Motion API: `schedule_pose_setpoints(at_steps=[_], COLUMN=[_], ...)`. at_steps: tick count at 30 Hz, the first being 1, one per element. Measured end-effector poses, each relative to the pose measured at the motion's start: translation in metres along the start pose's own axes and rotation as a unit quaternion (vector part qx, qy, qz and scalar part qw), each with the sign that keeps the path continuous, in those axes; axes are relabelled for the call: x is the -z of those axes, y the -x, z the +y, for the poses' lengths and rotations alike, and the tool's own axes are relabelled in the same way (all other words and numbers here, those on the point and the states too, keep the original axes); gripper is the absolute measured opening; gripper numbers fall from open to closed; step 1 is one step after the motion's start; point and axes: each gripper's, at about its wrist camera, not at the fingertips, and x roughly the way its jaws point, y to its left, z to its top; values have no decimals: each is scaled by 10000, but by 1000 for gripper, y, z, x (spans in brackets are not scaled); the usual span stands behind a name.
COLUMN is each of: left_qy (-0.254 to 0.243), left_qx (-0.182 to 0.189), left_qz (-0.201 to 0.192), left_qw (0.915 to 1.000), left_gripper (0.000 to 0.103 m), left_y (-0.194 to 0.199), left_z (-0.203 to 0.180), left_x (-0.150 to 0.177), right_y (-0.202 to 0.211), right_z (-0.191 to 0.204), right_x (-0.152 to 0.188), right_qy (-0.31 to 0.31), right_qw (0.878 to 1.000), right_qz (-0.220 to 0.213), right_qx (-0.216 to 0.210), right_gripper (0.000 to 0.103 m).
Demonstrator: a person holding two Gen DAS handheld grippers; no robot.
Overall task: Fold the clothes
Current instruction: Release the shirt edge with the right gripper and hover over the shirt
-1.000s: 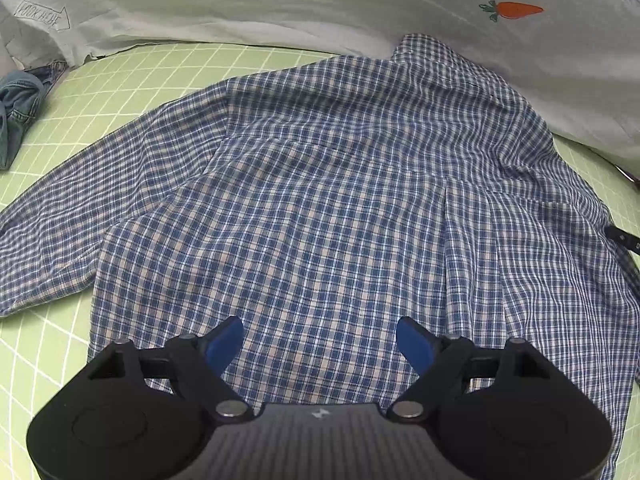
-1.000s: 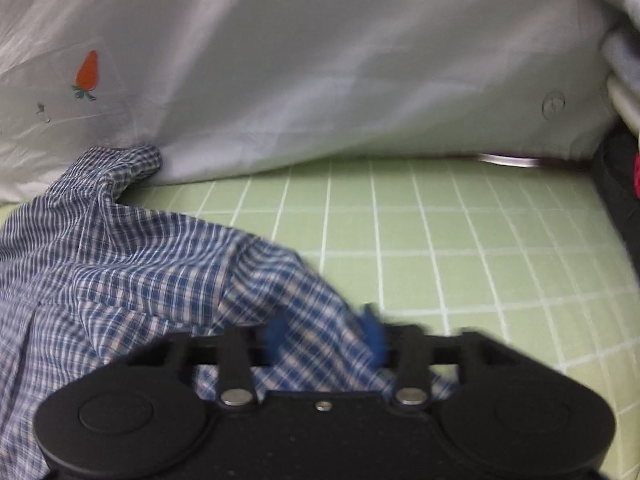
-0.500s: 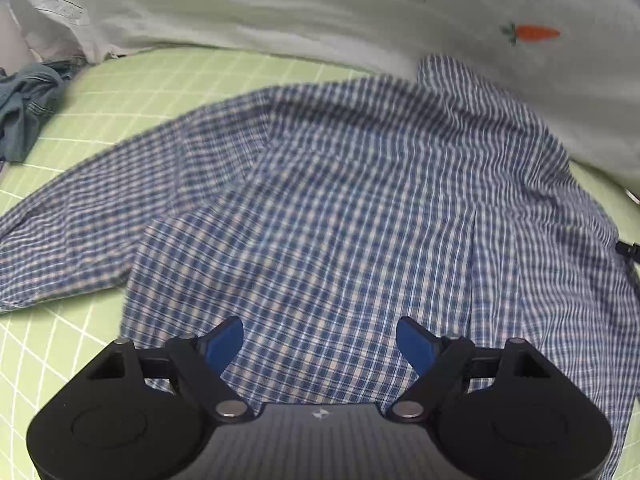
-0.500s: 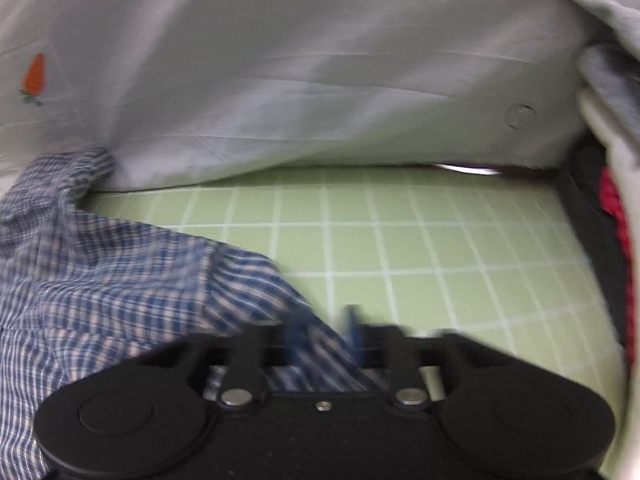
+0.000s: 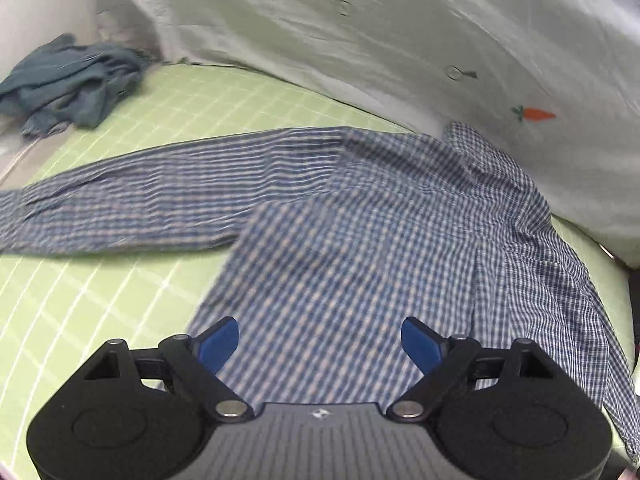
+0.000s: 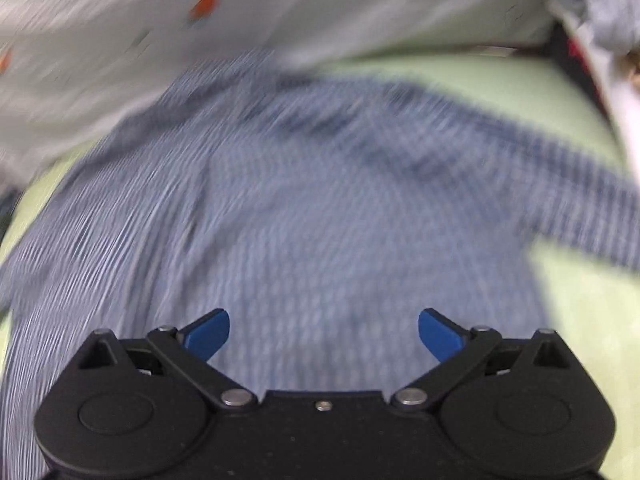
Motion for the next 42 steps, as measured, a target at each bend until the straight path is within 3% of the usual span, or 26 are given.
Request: schedule_pose_setpoints(at_steps=[4, 10, 21, 26, 37, 42], left_qy=[46, 28, 200, 549, 1039, 1154], left_qx=[-12, -123, -377, -203, -722, -703], left_qz=[-29, 87, 26, 84, 24, 102], left_qw=[10000, 9999, 9991, 9983, 9920, 9908], left_gripper=[89, 89, 89, 89, 89, 89], left_y=[23, 34, 17, -10, -47, -59], left_z=[33, 85, 183, 220, 283, 295], left_x=[15, 21, -10, -37, -73, -75], right_y=[11, 18, 18, 14, 9, 6], right_z=[37, 66, 83, 88, 97, 98], right_x=[45, 70, 76, 73, 70, 69], right_qy=[506, 687, -429, -829, -1374, -1464], right_qw=[9984, 9951, 9919, 9863, 9753, 9731], right_qz=[266, 457, 201, 252, 398, 404], right_qx=[20, 544, 1179, 1406, 1684, 1733], right_gripper=[102, 103, 103, 103, 103, 103])
